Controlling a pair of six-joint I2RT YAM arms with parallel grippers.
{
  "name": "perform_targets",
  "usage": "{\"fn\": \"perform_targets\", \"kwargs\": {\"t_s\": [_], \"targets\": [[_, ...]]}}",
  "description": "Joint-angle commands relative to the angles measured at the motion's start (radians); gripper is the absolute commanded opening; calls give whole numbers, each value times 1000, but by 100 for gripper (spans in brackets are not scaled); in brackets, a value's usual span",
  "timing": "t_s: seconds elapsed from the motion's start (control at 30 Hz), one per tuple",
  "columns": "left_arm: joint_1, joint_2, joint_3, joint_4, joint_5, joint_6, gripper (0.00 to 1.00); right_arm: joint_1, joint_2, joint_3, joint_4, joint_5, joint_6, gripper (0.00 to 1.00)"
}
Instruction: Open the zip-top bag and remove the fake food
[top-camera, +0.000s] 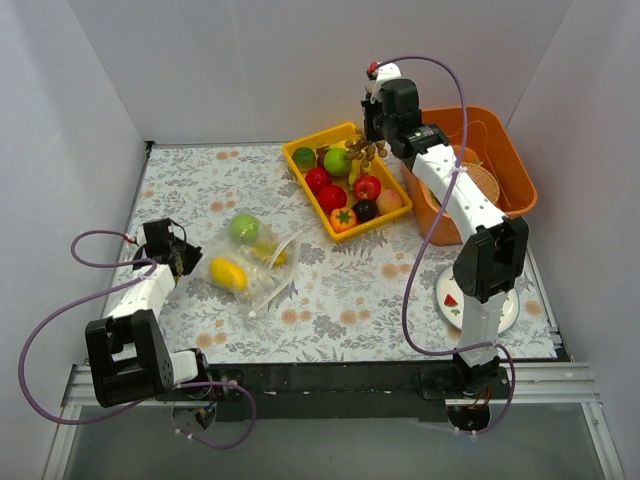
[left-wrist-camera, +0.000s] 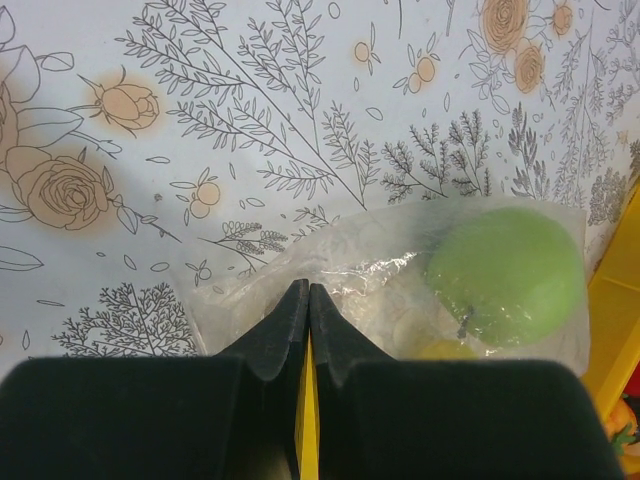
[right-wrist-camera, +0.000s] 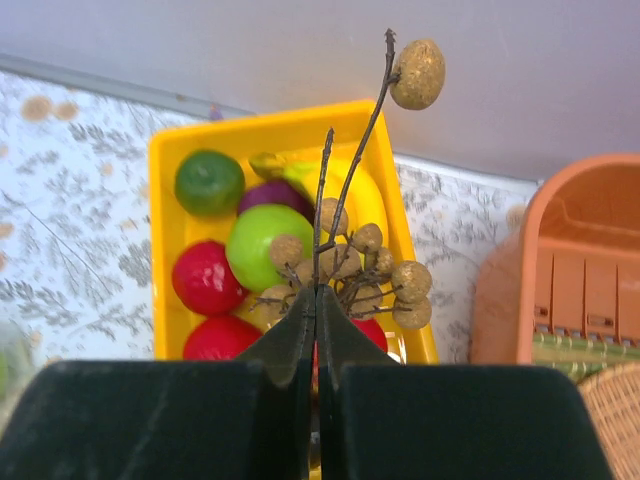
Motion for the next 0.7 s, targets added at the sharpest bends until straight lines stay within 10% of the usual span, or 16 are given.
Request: {"fn": "perform_targets", "kwargs": {"t_s": [0.0, 0.67], "targets": [[6, -45, 23, -4, 47, 4, 0, 4, -18, 37, 164, 15, -12, 1], [6, -56, 10, 23, 104, 26, 0, -25, 358, 144, 256, -105, 60, 1]]}}
